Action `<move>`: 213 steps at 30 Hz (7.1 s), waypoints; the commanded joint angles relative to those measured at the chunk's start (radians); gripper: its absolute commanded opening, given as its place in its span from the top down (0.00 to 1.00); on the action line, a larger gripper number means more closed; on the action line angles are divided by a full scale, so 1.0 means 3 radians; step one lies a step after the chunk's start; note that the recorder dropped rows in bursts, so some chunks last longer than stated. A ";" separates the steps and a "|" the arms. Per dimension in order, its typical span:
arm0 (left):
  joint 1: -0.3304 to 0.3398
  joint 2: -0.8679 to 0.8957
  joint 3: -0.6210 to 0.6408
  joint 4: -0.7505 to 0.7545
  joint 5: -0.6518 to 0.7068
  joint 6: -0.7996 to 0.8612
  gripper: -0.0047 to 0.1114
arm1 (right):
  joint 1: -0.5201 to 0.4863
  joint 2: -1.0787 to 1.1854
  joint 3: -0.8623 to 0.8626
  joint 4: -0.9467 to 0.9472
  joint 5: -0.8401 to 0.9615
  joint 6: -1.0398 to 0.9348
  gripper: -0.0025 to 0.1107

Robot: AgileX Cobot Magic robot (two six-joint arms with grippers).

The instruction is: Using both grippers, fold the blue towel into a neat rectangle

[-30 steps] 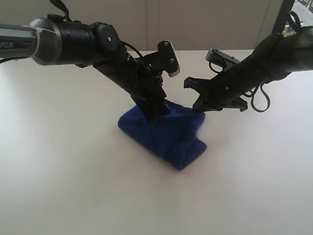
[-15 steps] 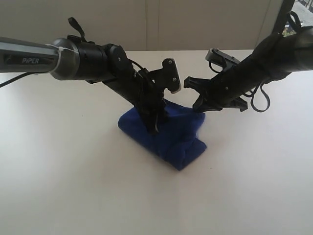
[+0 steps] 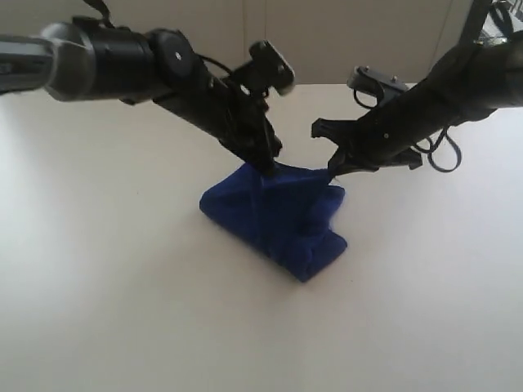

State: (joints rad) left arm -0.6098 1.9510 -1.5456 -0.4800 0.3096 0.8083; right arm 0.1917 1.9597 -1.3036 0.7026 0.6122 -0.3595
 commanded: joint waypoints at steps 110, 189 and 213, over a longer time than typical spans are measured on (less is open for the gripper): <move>0.1758 -0.0422 0.0918 0.1489 0.1348 -0.2849 0.96 | -0.0448 -0.0090 -0.0301 -0.2715 0.0998 0.1526 0.98; 0.2033 -0.0878 0.1537 0.1398 0.1313 -0.2743 0.96 | -0.0584 -0.0170 0.0782 -0.2792 -0.0213 0.1734 0.98; 0.2090 -0.2226 0.1483 0.1351 0.1850 -0.2733 0.96 | -0.0675 -0.0990 0.0752 -0.2793 0.0202 0.1734 0.98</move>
State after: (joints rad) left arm 0.0125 1.3950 -1.0995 -0.0620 0.7888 -0.0069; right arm -0.0010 1.7499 -1.0831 -0.1387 0.6308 0.1569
